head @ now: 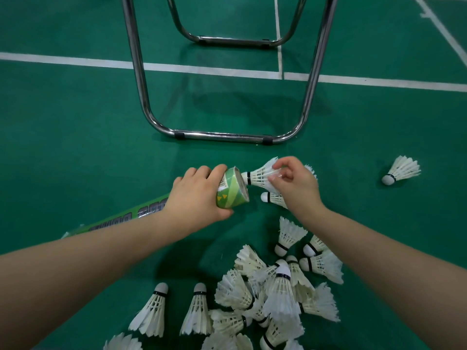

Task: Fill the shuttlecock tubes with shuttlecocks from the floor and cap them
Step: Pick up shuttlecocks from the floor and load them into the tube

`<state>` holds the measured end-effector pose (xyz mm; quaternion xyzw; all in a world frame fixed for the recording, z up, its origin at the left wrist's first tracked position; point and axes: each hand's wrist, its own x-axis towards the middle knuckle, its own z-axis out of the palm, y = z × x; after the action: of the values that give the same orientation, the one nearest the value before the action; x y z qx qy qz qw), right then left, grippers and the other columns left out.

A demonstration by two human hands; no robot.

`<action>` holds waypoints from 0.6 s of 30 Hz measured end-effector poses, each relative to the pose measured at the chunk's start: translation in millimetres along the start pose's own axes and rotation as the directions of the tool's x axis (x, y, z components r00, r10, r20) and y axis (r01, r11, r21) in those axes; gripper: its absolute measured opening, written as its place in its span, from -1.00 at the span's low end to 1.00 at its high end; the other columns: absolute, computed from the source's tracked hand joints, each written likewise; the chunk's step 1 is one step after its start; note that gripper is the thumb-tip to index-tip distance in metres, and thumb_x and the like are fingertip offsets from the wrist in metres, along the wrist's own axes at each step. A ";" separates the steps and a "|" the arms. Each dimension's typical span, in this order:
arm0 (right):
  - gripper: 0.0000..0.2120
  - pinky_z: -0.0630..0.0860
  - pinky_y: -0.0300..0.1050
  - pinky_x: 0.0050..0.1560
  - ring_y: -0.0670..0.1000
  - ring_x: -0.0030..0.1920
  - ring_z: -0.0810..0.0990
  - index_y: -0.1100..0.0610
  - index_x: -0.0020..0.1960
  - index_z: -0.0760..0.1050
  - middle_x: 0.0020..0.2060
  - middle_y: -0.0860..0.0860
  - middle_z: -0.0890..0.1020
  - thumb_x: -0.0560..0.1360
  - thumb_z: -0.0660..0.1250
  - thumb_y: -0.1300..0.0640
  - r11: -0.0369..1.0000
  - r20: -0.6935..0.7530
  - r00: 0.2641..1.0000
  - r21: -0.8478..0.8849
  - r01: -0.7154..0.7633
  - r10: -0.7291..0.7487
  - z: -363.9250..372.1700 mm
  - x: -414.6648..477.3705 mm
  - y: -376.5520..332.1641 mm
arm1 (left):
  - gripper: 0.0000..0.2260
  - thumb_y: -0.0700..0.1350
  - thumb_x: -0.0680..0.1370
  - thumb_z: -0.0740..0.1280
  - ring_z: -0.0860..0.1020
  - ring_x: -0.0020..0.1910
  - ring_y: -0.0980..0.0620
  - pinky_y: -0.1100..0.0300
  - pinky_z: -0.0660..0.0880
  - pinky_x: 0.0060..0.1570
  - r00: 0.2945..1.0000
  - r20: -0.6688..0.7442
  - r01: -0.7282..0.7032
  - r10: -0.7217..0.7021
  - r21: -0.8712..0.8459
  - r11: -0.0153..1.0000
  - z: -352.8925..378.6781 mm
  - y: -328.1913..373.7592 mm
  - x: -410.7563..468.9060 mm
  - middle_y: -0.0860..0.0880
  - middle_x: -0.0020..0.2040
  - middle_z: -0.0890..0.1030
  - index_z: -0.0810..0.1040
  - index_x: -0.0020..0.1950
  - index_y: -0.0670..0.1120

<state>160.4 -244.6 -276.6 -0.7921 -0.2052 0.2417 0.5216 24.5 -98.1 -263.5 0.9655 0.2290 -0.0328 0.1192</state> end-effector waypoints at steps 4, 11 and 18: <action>-0.86 0.40 -0.32 -0.33 -0.09 -0.33 0.42 0.02 -0.08 0.40 -0.33 -0.08 0.49 0.52 0.29 0.25 0.995 -0.062 0.994 -0.045 0.085 -0.087 -1.2 -2.2 -3.8 | -0.24 0.24 0.35 0.40 0.38 0.18 -0.06 0.02 0.36 0.15 1.000 -0.017 0.001 -0.001 -0.001 1.000 -4.2 -2.4 -1.2 -0.01 0.19 0.43 0.15 0.44 0.06; -0.73 0.39 -0.19 -0.36 -0.15 -0.43 0.42 -0.08 -0.12 0.34 -0.40 -0.05 0.52 0.49 0.28 0.29 0.989 0.018 0.988 0.000 0.151 -0.151 4.2 -13.1 -25.7 | -0.24 0.22 0.35 0.41 0.37 0.18 -0.06 0.01 0.36 0.15 0.999 -0.015 0.034 -0.034 -0.013 0.999 -7.8 -5.1 -3.3 -0.02 0.20 0.43 0.15 0.45 0.06; -0.72 0.39 -0.15 0.11 -0.03 0.03 0.55 0.10 0.08 0.53 -0.01 0.00 0.63 0.51 0.27 -0.07 0.971 0.455 0.880 0.116 -0.210 0.136 40.3 -22.4 -33.8 | -0.27 0.18 0.35 0.40 0.38 0.19 -0.08 0.02 0.37 0.12 1.000 -0.005 0.023 -0.023 -0.011 1.000 -3.2 0.7 -5.7 -0.03 0.20 0.44 0.19 0.43 0.04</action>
<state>116.0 -215.7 -255.1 -0.6861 -0.2263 0.4775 0.5000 19.8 -100.4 -259.6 0.9623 0.2405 -0.0305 0.1236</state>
